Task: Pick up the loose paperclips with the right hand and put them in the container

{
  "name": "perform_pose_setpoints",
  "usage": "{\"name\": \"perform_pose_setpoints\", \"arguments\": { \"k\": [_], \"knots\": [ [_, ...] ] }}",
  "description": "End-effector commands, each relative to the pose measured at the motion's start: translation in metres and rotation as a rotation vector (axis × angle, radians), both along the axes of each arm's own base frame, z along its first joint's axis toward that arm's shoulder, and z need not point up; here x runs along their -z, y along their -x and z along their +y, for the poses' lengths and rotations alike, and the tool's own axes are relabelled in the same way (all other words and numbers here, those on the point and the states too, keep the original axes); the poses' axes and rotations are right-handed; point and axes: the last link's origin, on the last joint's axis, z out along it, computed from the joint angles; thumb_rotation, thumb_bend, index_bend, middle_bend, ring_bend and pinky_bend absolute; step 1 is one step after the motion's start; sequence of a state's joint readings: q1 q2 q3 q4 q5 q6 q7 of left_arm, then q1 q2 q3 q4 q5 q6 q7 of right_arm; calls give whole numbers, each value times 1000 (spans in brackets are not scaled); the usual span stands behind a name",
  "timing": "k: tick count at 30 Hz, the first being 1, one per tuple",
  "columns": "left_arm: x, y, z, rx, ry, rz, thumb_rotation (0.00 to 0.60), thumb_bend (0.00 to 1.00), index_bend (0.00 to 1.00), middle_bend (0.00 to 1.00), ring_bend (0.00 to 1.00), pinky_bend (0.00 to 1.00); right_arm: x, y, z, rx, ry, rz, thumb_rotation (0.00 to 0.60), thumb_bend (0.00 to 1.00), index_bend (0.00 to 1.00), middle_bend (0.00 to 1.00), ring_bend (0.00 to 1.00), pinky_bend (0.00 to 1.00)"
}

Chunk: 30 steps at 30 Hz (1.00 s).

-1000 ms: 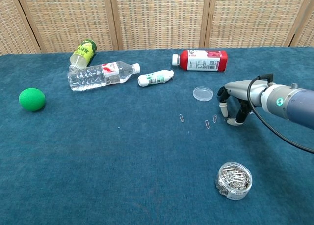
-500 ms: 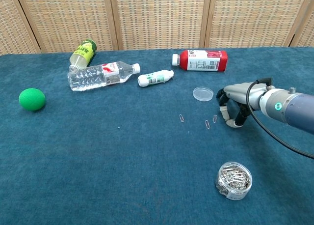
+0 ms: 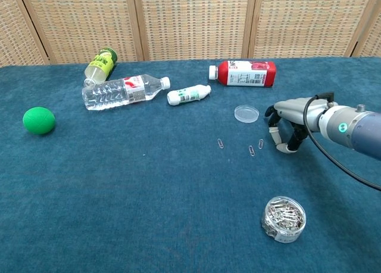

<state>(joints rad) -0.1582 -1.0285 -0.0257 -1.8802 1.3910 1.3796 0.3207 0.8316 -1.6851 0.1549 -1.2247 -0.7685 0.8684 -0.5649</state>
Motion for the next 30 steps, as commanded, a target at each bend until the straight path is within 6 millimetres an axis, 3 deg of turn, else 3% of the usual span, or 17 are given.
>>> {"name": "perform_pose_setpoints", "arguments": {
  "k": [1,13,23,30],
  "knots": [
    [0,0,0,2,0,-1,600,0,0,0,0,0,-6,-2,1,-9,13,-11,600,414,648,89,0,0],
    [-1,-3,-3,16,1,-5,600,0,0,0,0,0,-39,-19,27,-115,29,-30,600,417,650,89,0,0],
    [-3,-4,-5,24,-2,-10,600,0,0,0,0,0,-54,-40,91,-268,-132,-71,600,418,651,89,0,0],
    [-3,-4,-6,26,-1,-8,600,0,0,0,0,0,-48,-44,129,-348,-239,-74,600,417,651,89,0,0]
  ]
}}
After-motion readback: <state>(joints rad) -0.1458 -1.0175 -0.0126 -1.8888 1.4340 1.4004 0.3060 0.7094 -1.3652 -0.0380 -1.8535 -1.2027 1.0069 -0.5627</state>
